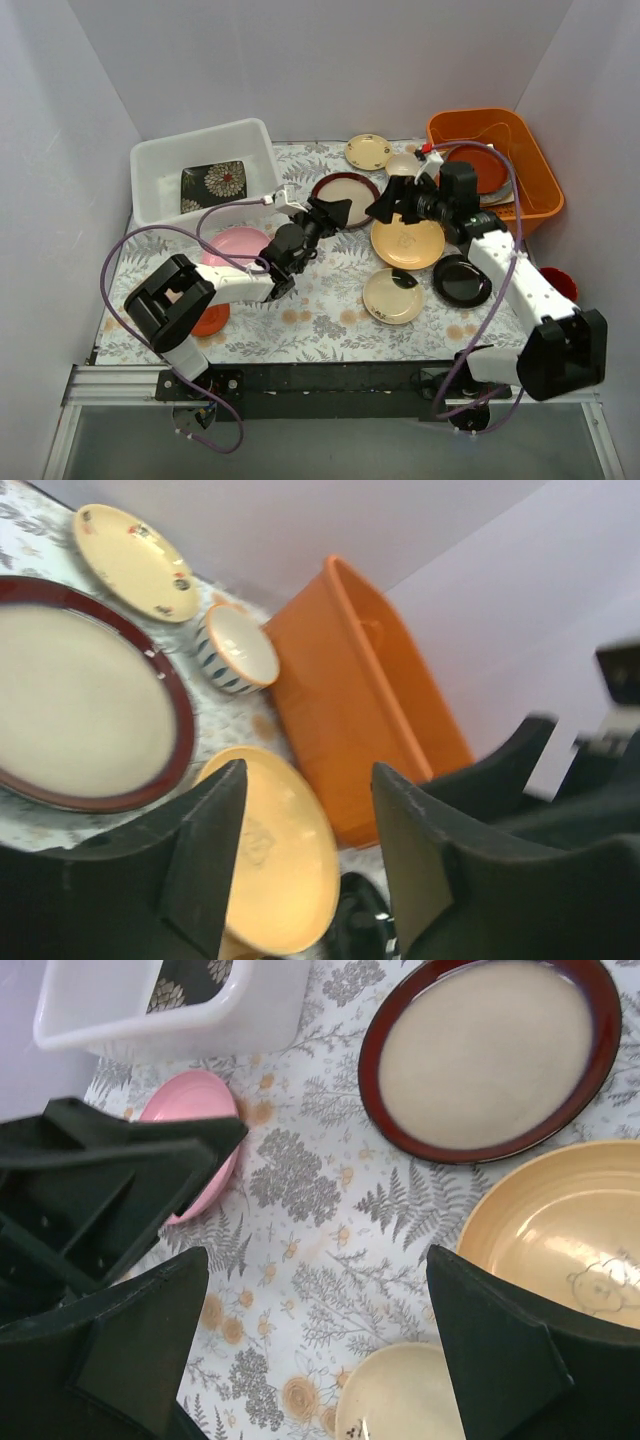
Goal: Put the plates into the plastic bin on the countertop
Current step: Pick up the plate at the center of the board.
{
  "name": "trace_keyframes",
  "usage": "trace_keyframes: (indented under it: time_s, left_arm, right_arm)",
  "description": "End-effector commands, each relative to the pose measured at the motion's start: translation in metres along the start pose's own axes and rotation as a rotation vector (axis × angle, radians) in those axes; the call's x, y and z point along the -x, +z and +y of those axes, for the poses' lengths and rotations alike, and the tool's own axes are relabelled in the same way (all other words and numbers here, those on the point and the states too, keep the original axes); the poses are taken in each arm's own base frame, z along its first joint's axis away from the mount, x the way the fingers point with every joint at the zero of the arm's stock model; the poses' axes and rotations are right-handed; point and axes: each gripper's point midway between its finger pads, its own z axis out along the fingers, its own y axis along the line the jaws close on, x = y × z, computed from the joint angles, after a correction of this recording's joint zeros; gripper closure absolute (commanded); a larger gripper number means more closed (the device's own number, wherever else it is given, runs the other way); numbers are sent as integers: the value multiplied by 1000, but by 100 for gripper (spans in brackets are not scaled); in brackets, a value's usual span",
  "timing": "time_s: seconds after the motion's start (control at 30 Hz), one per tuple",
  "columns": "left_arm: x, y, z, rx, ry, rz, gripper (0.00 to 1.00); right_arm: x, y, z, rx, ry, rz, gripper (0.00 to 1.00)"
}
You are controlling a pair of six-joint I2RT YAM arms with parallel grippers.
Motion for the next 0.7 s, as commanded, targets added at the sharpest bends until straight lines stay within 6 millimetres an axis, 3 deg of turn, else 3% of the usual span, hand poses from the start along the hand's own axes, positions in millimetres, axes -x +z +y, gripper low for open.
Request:
trace_keyframes:
  time_s: [0.0, 0.03, 0.07, 0.17, 0.23, 0.43, 0.67]
  left_arm:
    - [-13, 0, 9, 61, 277, 154, 45]
    - [-21, -4, 17, 85, 327, 207, 44]
    - [-21, 0, 8, 60, 372, 228, 43]
    - [-27, -3, 16, 93, 429, 291, 39]
    - [-28, -6, 20, 96, 444, 299, 30]
    - [-29, -22, 34, 132, 431, 308, 8]
    - [-37, -33, 49, 180, 416, 352, 2]
  right_arm:
    - [39, 22, -14, 63, -23, -6, 2]
    - [52, 25, -13, 68, -34, -17, 2]
    - [50, 37, -23, 70, -15, 15, 2]
    - [51, 57, -34, 80, 17, 61, 2]
    - [54, 67, -41, 73, 25, 39, 2]
    - [52, 85, -67, 13, 63, 43, 2]
    - [47, 102, -105, -52, 105, 57, 4]
